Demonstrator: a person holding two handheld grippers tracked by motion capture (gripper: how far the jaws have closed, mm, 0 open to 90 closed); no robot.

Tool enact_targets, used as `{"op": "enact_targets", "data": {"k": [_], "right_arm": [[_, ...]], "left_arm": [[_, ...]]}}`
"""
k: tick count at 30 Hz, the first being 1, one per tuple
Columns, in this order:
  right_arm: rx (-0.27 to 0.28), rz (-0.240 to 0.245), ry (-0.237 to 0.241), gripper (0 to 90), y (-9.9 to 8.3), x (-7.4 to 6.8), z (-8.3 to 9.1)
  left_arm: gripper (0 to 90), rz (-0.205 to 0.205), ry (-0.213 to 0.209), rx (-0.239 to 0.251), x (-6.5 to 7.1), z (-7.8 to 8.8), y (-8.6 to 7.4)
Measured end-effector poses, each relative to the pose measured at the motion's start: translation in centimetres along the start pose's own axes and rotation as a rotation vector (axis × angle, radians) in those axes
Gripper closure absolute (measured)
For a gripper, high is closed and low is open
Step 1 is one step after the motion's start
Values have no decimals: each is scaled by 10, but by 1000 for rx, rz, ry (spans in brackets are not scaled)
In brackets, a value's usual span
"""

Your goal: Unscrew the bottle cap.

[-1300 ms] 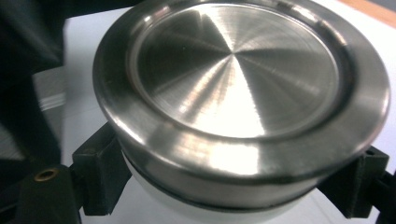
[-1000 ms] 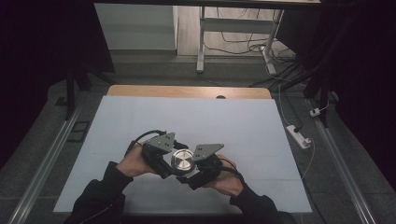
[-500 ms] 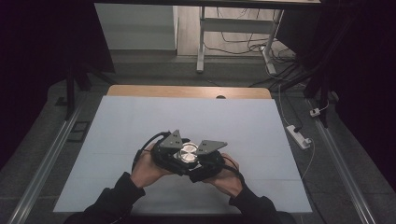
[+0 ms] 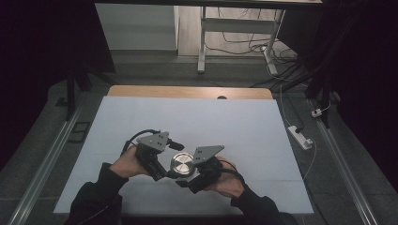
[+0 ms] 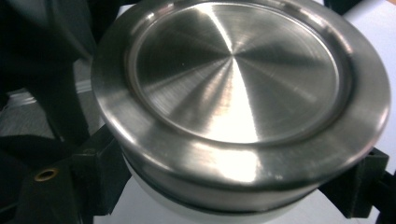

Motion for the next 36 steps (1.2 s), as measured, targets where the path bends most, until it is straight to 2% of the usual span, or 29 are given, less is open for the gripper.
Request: {"op": "enact_targets", "data": {"k": [3, 4, 6, 9, 13, 15, 16, 18, 19, 20, 21, 23, 27, 30, 33, 36], "right_arm": [[-5, 16, 18, 151, 0, -4, 0], [-4, 18, 17, 151, 0, -4, 0], [-6, 20, 3, 151, 0, -1, 0], [-10, 4, -47, 151, 0, 6, 2], [-11, -45, -154, 151, -2, 22, 4], [-15, -62, -192, 151, -4, 28, 5], [-15, -70, -208, 151, -5, 30, 6], [-8, -67, -221, 151, -5, 32, 7], [-2, -71, -218, 151, -4, 31, 7], [5, -72, -213, 151, -2, 30, 7], [12, -68, -206, 151, -1, 29, 7], [20, -63, -186, 151, 2, 26, 8], [19, -47, -128, 151, 3, 19, 6], [12, -33, -80, 151, 2, 11, 4], [5, -20, -55, 151, 2, 5, 1], [-1, -13, -52, 151, 2, 3, 1]], "left_arm": [[168, -20, -13, -16, 3, -4, -2], [188, -28, -2, -10, 3, -5, -1], [191, -16, 25, -3, 0, -6, -1], [196, 36, 116, 19, -8, -11, 2], [200, 107, 285, 29, -20, -22, 4], [202, 130, 349, 26, -24, -27, 4], [201, 134, 361, 24, -25, -28, 4], [182, 150, 324, 47, -24, -26, 7], [145, 173, 297, 70, -24, -23, 9], [111, 179, 280, 78, -24, -19, 10], [95, 168, 277, 87, -24, -14, 11], [71, 157, 225, 87, -22, -6, 12], [82, 75, 137, 55, -14, 4, 11], [108, 30, 77, 36, -7, 2, 8], [159, 3, 58, 16, -4, -3, 5], [204, 13, 70, 32, -5, -6, 4]]}}
Point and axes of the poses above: each handheld gripper's, and its own axes: z roughly backward along the jaws, y roughly out of its top, x roughly to its right, the point moved 10 cm from there along -z, roughly forward along the jaws, and after that the axes turned 15 degrees about x, right-handed, at the moved point
